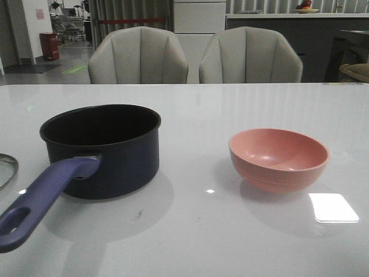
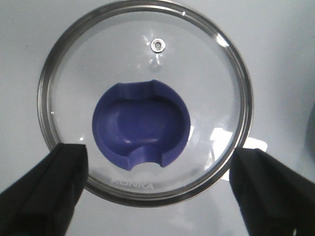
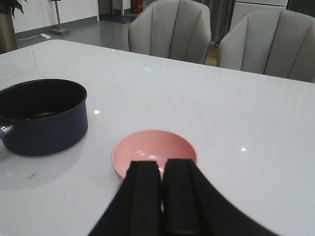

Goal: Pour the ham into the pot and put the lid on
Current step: 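Grasp the glass lid knob on the table with the left gripper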

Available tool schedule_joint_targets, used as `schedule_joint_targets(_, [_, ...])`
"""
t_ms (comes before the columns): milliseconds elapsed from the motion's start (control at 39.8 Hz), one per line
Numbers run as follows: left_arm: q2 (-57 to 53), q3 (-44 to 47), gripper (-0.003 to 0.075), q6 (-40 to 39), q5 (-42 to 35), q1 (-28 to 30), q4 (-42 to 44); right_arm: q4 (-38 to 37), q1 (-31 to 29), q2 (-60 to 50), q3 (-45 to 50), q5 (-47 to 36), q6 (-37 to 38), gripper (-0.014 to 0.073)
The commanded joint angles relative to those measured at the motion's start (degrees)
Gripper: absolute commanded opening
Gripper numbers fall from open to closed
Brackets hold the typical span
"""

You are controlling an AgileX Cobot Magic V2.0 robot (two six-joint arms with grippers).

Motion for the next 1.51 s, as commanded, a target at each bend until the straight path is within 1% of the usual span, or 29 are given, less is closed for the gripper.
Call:
schedule_joint_targets(0, [-0.74, -2.16, 0.0606, 0.01, -0.33, 0.39, -0.71, 0.37, -0.07, 0.47, -1.56, -3.80, -0.52, 0.0160])
schedule_joint_targets(377, [2.57, -3.82, 0.0606, 0.01, -0.87, 2.10, -2.53, 0.37, -0.07, 0.47, -1.56, -3.67, -0.52, 0.0160])
schedule_joint_targets(830, [6.54, -4.46, 0.0603, 0.13, -0.87, 2.22, -2.53, 0.37, -0.07, 0.47, -1.56, -3.67, -0.52, 0.0160])
schedule_joint_targets(981, [6.54, -4.57, 0.0596, 0.13, -1.94, 2.22, -2.53, 0.37, -0.07, 0.47, -1.56, -3.67, -0.52, 0.0160])
schedule_joint_targets(1056, [6.54, -4.57, 0.0538, 0.13, -2.04, 2.22, -2.53, 0.37, -0.07, 0.47, -1.56, -3.67, -0.52, 0.0160])
schedule_joint_targets(1182, [6.54, -4.57, 0.0367, 0.13, -2.04, 2.22, -2.64, 0.37, -0.07, 0.47, -1.56, -3.67, -0.52, 0.0160])
schedule_joint_targets(1282, [6.54, -4.57, 0.0267, 0.13, -2.04, 2.22, -2.84, 0.37, -0.07, 0.47, -1.56, -3.67, -0.52, 0.0160])
schedule_joint_targets(1383, [6.54, -4.57, 0.0224, 0.13, -2.04, 2.22, -2.84, 0.37, -0.07, 0.47, -1.56, -3.67, -0.52, 0.0160])
schedule_joint_targets(1483, [6.54, -4.70, 0.0224, 0.13, -1.71, 2.22, -2.84, 0.37, -0.07, 0.47, -1.56, -3.67, -0.52, 0.0160])
